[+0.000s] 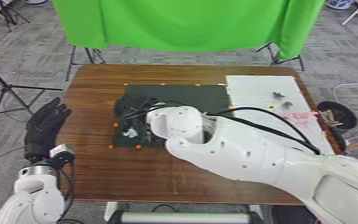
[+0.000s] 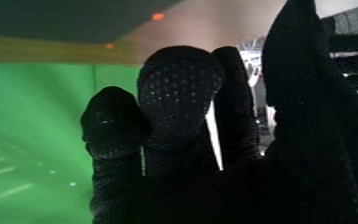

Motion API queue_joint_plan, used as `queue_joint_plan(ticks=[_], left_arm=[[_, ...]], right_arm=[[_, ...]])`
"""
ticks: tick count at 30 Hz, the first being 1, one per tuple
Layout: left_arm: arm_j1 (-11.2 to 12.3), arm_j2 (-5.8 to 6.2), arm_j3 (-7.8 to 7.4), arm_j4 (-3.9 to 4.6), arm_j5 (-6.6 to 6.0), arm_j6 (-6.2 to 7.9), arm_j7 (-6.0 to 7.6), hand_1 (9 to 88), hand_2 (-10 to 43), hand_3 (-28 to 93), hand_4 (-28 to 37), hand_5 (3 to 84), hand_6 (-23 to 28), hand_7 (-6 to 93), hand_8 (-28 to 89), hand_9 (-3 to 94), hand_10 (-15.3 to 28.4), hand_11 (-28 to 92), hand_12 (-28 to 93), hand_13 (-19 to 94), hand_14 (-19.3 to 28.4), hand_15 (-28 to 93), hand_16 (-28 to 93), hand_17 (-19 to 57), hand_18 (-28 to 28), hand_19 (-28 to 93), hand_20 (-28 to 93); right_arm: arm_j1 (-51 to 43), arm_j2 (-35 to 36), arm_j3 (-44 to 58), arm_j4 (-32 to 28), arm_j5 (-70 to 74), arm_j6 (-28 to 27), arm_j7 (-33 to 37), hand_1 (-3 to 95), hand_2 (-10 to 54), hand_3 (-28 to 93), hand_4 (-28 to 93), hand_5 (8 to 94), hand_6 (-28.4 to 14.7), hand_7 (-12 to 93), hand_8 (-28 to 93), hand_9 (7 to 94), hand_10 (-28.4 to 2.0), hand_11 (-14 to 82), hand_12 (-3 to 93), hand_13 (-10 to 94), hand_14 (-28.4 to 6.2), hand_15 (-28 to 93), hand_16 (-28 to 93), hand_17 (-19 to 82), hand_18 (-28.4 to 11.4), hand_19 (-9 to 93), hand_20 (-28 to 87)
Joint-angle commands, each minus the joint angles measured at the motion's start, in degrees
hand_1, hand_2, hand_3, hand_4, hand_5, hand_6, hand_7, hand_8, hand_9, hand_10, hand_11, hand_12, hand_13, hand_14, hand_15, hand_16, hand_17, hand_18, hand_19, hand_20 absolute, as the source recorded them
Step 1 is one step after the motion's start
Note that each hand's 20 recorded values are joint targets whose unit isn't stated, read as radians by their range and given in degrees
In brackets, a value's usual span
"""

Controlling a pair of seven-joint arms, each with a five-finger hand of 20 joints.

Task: Arrange flowers

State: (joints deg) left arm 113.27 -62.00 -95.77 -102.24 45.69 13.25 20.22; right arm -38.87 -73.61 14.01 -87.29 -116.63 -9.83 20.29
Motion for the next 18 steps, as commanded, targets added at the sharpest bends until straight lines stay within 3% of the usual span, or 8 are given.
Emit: queue_joint_plan(ticks=[1,5,10,13,15,16,18], left_arm=[[0.9,-0.62,0.58,-0.91,0.14,1.09,-0.17,45.4,-9.5,60,-25.4,43.8,-0.8,21.1,-11,42.0,9.7,20,9,37,12.7,20,-2,11.6,8.7,3,19],[0.6,0.0,-0.02,-0.7,0.32,1.12,-0.41,44.9,-9.5,60,-26.3,43.7,-0.8,21.1,-12,41.8,9.7,20,9,37,12.7,20,-2,11.5,8.7,3,19],[1.9,0.09,-1.0,-1.78,0.3,1.86,0.39,44.7,-9.5,60,-26.7,43.7,-1.0,21.2,-12,41.9,9.7,20,9,37,12.7,20,-2,11.5,8.7,3,19],[2.7,0.04,-1.31,-2.27,0.52,2.11,0.39,44.7,-9.5,60,-26.8,43.8,-1.1,21.3,-12,42.1,9.7,20,9,37,12.7,21,-2,11.6,8.7,3,20],[4.1,-0.43,-1.46,-3.06,0.03,3.4,0.83,44.7,-9.5,60,-26.7,43.8,-1.2,21.3,-12,42.2,9.6,20,9,37,12.7,21,-2,11.6,8.7,3,20],[3.7,-0.41,-1.28,-2.65,-0.22,3.39,0.37,44.6,-9.5,60,-26.6,43.7,-1.3,21.4,-12,42.2,9.6,20,9,38,12.7,21,-2,11.6,8.7,3,20],[4.1,-0.19,-0.88,-2.68,-0.27,3.54,-0.1,44.6,-9.5,60,-26.5,43.6,-1.4,21.3,-12,42.3,9.6,20,9,38,12.7,21,-2,11.6,8.6,3,20]], right_arm=[[1.3,4.5,4.7,-3.8,0.2,1.6,-0.2,38.5,-9.5,72,-19,51.1,5.4,18,-12,56.7,-14.1,7.7,15.7,88,-1.9,57,27,62,-11.7,93,45],[0.0,13.5,10.7,-11.3,0.1,3.5,0.4,36.3,-9.5,72,-19,50.8,4.2,17,-12,55.6,-13.9,7.5,15.8,88,-2.1,57,27,61,-12.0,93,45],[-8.2,27.8,22.9,-21.3,1.7,4.4,4.5,33.5,-9.5,72,-17,50.8,2.5,15,-10,56.0,-12.7,7.6,15.6,87,-3.0,58,27,60,-12.9,93,46],[-21.9,34.2,35.7,-27.2,2.2,4.7,8.9,30.4,-9.5,70,-17,50.1,1.3,13,-9,55.2,-13.9,7.5,15.6,87,-3.2,58,27,60,-13.3,93,46],[-31.4,35.6,44.3,-29.4,3.2,3.5,10.9,28.7,-9.5,69,-17,49.2,0.6,12,-9,54.6,-14.8,7.3,15.6,86,-3.5,58,27,59,-13.7,93,46],[-35.9,36.5,48.0,-30.3,3.5,3.5,11.8,27.8,-9.5,68,-17,48.7,0.2,11,-8,53.9,-15.3,7.2,15.7,86,-3.9,58,27,59,-14.0,93,47],[-43.2,37.5,53.7,-30.4,3.5,3.5,12.2,26.6,-9.5,66,-16,48.2,-0.2,10,-8,53.8,-15.7,7.1,15.7,86,-4.4,58,26,58,-14.6,93,47]])
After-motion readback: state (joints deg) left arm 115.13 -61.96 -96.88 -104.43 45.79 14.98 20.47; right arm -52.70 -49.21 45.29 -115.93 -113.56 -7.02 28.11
